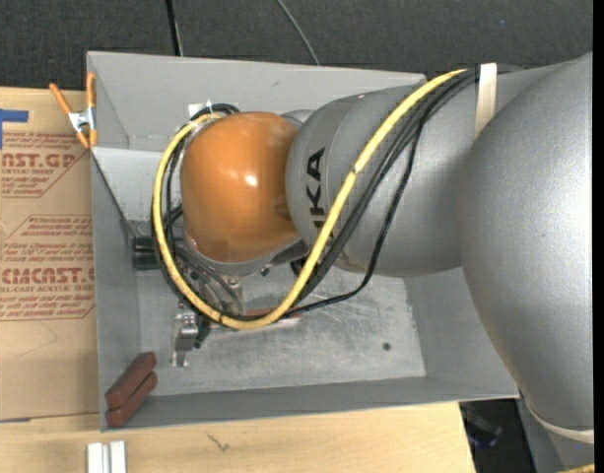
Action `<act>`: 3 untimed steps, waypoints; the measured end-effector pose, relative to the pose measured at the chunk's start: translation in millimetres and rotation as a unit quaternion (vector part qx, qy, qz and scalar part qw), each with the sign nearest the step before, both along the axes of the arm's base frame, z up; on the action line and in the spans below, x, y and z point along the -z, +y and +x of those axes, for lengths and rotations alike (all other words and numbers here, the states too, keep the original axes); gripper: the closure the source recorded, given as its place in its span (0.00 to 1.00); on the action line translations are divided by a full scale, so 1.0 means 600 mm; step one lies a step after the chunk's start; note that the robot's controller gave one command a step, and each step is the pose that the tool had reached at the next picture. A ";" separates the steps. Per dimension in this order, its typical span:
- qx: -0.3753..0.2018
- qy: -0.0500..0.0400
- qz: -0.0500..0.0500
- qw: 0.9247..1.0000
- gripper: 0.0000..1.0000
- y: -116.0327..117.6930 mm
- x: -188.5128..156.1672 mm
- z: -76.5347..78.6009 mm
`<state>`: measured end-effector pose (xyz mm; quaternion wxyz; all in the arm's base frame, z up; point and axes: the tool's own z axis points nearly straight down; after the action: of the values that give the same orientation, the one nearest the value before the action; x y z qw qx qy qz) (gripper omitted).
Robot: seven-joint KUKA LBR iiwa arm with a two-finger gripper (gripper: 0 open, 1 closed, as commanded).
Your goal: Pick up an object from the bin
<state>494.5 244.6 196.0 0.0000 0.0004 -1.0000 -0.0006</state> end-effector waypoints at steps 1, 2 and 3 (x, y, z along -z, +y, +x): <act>-0.047 -0.004 0.000 0.999 1.00 -0.104 0.175 0.036; -0.047 -0.004 0.000 0.999 1.00 -0.104 0.175 0.036; -0.052 0.002 -0.001 0.999 1.00 -0.094 0.124 0.036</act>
Offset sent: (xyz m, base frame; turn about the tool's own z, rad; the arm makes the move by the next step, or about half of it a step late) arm 0.0000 0.0000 0.0000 0.0000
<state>515.8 188.3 121.4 0.0017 0.0525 -0.9986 0.0005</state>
